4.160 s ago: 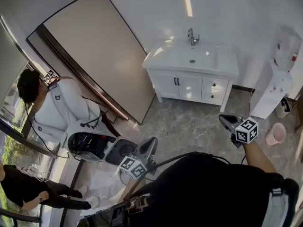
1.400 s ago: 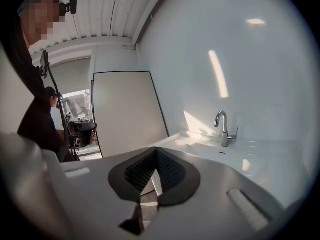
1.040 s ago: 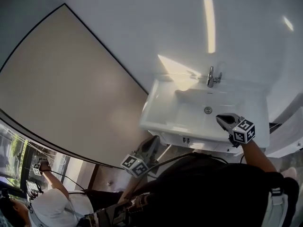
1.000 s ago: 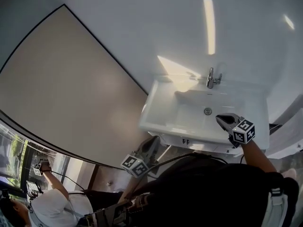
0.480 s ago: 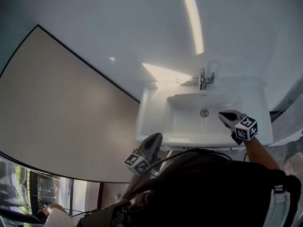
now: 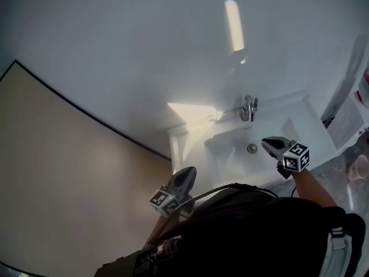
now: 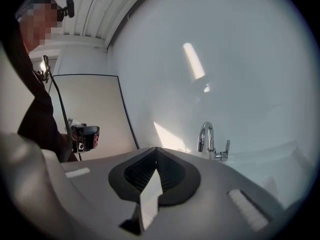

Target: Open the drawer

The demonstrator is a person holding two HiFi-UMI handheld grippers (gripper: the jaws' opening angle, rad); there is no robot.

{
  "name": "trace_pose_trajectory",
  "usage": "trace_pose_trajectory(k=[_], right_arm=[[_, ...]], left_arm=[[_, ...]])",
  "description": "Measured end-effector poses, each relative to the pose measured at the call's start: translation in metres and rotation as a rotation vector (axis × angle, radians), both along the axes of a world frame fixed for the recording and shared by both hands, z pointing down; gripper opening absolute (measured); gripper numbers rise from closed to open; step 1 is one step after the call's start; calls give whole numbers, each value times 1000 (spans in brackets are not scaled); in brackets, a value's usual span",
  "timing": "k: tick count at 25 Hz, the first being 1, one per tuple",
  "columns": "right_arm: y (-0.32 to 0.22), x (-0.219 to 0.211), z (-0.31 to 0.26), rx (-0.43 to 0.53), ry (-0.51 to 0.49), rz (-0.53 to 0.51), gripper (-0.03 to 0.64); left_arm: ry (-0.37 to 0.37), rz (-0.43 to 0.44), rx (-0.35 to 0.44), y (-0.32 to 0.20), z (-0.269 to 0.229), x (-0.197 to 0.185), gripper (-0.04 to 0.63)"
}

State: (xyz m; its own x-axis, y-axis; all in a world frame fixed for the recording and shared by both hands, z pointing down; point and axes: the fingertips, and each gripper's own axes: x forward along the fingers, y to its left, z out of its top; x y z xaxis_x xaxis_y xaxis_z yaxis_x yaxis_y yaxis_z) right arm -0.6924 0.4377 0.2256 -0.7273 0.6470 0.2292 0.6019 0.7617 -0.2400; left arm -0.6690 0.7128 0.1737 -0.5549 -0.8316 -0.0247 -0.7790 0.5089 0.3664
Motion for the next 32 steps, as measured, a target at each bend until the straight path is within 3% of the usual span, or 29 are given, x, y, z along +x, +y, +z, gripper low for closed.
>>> trace_pose_trajectory(k=[5,12,18,26,32], right_arm=[[19,11,3,29,12,100,2],[-40,48,33,34,77,282,2],[-113,90,59,5,120,379,2],[-214,126,93,-46,146,421,2],[-284,144,130,-85,165,450,2]], left_arm=[[66,136,5,8,16,-19,2],[72,310,-6,-45,43,-29,2],[86,378,-35,-111,44,0,2],[137,454,-97,-231,68,44,2],[209,525,-189,-314,104,78,2]])
